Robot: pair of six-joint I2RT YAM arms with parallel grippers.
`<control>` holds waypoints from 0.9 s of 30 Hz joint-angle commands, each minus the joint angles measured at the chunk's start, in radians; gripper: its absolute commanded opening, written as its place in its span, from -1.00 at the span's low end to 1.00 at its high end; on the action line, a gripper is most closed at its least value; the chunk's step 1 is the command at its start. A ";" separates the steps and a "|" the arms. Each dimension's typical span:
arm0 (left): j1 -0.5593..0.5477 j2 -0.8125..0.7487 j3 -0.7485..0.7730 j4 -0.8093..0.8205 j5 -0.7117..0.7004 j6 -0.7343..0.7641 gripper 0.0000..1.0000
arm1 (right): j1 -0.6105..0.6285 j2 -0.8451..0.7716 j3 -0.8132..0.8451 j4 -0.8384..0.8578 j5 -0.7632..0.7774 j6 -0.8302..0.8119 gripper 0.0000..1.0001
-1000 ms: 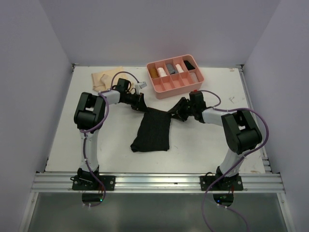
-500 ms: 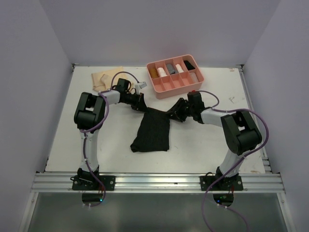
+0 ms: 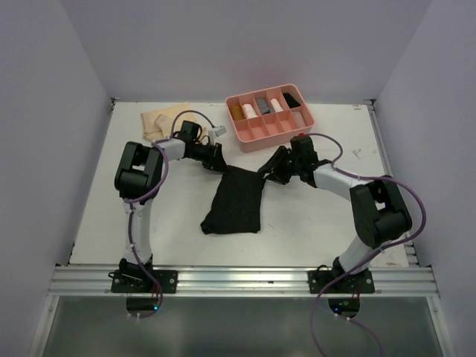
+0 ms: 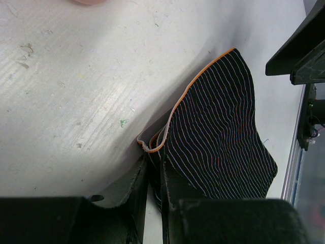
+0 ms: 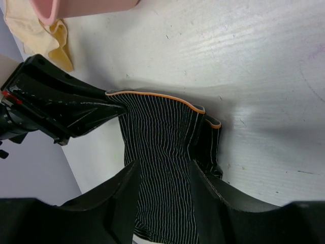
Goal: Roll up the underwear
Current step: Fold the underwear
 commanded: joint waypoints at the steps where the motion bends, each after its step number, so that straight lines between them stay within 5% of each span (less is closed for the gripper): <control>1: 0.007 0.036 0.012 -0.039 -0.034 0.021 -0.64 | 0.004 -0.005 0.053 -0.030 0.025 -0.035 -0.06; 27: 0.007 0.037 0.015 -0.051 -0.034 0.031 -0.64 | 0.009 0.170 -0.009 0.148 -0.032 0.037 -0.05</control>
